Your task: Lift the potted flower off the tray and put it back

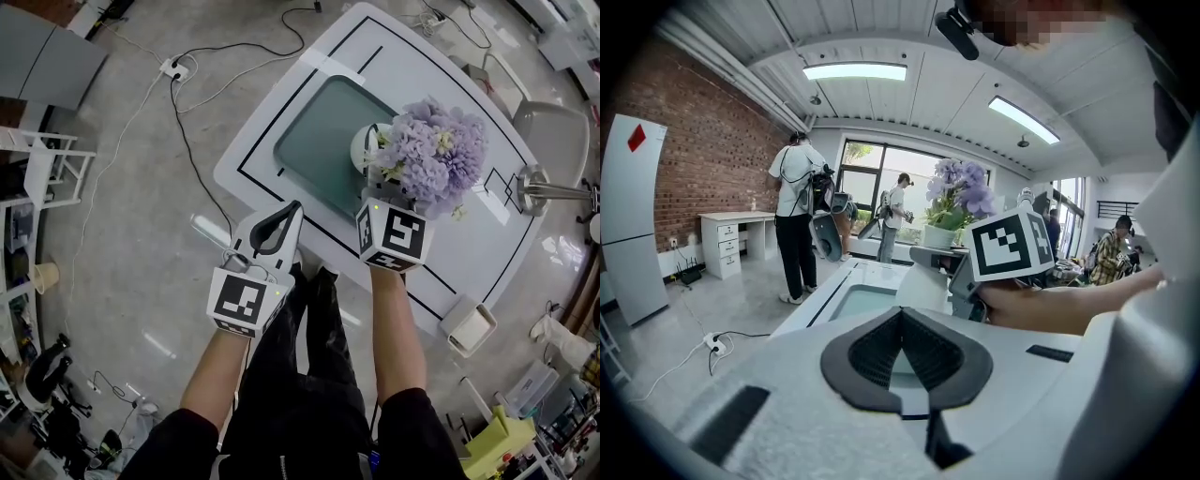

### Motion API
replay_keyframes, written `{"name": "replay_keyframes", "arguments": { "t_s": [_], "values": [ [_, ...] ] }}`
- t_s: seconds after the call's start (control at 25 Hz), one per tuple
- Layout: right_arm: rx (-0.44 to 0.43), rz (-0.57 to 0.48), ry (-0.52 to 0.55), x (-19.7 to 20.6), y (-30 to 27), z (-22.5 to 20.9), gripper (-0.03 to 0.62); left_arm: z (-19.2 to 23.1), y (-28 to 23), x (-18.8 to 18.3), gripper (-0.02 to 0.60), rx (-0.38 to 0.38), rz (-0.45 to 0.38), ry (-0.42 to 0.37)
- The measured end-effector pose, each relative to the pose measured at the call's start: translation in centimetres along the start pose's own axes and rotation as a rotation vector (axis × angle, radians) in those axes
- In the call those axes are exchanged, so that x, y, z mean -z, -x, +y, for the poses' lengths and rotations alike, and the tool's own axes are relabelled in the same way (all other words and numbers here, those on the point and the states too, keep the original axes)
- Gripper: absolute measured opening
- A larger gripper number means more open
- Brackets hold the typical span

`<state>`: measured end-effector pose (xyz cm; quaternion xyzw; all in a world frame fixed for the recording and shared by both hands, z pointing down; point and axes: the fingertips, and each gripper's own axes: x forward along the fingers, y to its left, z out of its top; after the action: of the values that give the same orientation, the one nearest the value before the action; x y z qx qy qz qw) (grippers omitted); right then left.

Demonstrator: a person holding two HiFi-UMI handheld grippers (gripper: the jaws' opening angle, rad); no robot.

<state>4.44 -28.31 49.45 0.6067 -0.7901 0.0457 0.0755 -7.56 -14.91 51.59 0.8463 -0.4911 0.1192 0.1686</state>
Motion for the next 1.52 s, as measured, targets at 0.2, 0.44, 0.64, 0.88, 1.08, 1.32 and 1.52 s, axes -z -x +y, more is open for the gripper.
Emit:
{"name": "replay_keyframes", "arguments": {
  "t_s": [0.2,0.44,0.64,0.88,1.08,1.32,1.52],
  "values": [
    [0.002,-0.004,0.005,-0.9,0.5,-1.0,0.261,-0.6,-0.5,-0.3,0.006,0.008,0.002,-0.004],
    [0.008,-0.003,0.033,-3.0,2.2,-2.1,0.261,-1.7,-1.0,-1.7,0.006,0.025,-0.012,-0.01],
    [0.021,0.03,0.031,-4.6,4.0,-4.0,0.261,-3.2,-1.7,-3.6,0.006,0.049,-0.032,-0.025],
    [0.046,0.045,0.033,-6.4,6.7,-6.4,0.261,-5.4,-2.8,-5.9,0.006,0.089,-0.052,-0.048],
    [0.065,0.058,0.037,-7.5,10.0,-7.4,0.259,-7.3,-3.0,-7.4,0.006,0.124,-0.061,-0.072],
    [0.103,0.065,0.035,-8.7,13.9,-8.5,0.259,-9.5,-3.0,-9.1,0.006,0.168,-0.069,-0.095],
    [0.133,0.072,0.005,-8.8,16.4,-9.6,0.259,-11.9,-3.8,-9.7,0.006,0.209,-0.076,-0.113]
  ]
}}
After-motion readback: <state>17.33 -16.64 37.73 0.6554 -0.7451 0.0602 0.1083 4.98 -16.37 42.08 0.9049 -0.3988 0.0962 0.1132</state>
